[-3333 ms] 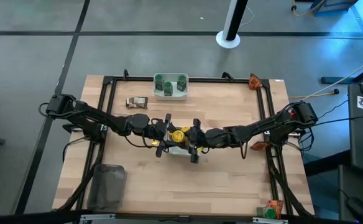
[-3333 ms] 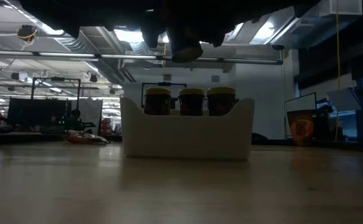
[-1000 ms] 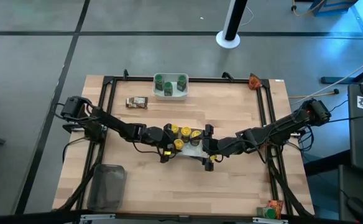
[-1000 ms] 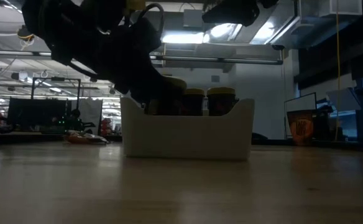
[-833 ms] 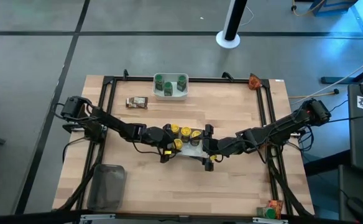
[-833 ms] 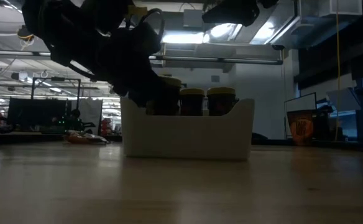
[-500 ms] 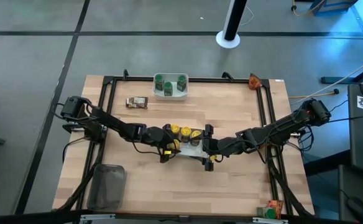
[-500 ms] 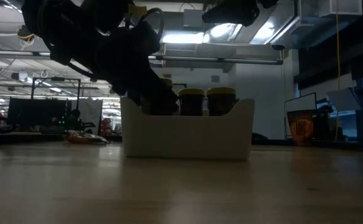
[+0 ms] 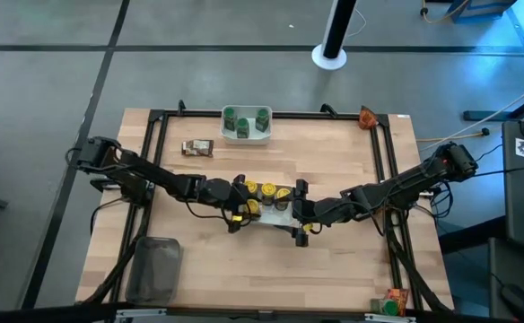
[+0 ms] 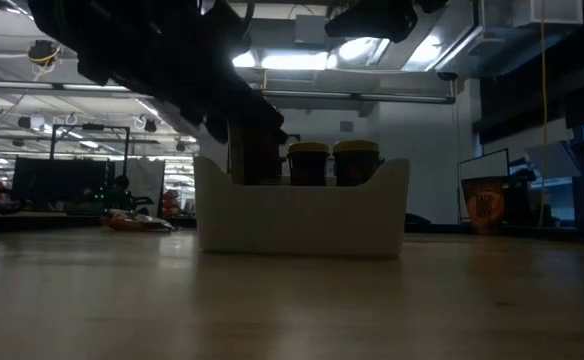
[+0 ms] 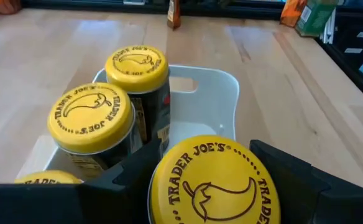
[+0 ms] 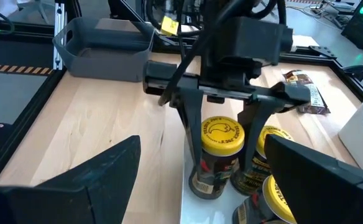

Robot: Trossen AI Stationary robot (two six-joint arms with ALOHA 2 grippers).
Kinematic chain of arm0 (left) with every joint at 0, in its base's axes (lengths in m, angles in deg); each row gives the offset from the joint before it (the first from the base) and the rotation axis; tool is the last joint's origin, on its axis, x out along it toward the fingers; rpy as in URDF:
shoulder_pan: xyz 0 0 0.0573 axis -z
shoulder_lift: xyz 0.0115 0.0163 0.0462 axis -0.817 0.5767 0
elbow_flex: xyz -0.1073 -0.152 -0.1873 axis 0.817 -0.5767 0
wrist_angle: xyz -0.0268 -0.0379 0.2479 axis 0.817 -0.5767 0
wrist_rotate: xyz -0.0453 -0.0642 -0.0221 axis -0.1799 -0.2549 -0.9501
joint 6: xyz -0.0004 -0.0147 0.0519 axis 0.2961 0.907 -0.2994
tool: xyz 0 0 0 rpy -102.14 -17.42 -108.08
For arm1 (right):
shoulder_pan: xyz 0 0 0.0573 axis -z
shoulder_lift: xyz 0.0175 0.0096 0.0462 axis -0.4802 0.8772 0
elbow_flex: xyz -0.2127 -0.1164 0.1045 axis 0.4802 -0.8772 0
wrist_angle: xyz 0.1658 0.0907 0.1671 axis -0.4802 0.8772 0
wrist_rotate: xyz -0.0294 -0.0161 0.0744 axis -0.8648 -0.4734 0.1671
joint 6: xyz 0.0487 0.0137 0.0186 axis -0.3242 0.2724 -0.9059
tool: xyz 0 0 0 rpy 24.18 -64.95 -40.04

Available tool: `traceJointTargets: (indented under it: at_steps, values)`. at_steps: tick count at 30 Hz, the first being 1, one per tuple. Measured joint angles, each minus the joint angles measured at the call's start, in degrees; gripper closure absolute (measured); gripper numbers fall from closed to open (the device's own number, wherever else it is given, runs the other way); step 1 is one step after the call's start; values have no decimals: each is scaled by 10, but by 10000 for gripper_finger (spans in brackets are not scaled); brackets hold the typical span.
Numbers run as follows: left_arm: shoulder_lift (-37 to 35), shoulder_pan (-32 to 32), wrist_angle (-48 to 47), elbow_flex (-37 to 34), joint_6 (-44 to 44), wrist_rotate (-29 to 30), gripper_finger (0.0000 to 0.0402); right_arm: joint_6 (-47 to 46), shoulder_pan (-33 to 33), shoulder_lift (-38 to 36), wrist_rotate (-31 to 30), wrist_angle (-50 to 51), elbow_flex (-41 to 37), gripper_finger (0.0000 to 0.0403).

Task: Sort spices by type
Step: Put the yellow seasoning bottle into the bottom white bin

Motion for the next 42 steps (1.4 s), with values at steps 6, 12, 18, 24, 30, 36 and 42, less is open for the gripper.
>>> traceJointTargets:
  at_steps: [6,12,18,24,30,36,42]
  values:
    - [-3,0,-15,0,12,0,178,0,0,0,0,0,0,63]
    - [-4,0,-70,0,27,0,178,0,0,0,0,0,0,63]
    - [-4,-1,-67,0,41,0,178,0,0,0,0,-1,0,63]
    - [-4,-4,-72,0,57,-3,178,0,0,0,0,-8,0,63]
    - [-4,-20,-74,0,69,-20,178,0,0,0,0,-8,0,63]
    - [-4,-23,-73,1,69,-34,178,0,0,0,0,-8,0,63]
    - [-4,-22,-70,3,44,-34,178,1,0,0,0,-8,0,63]
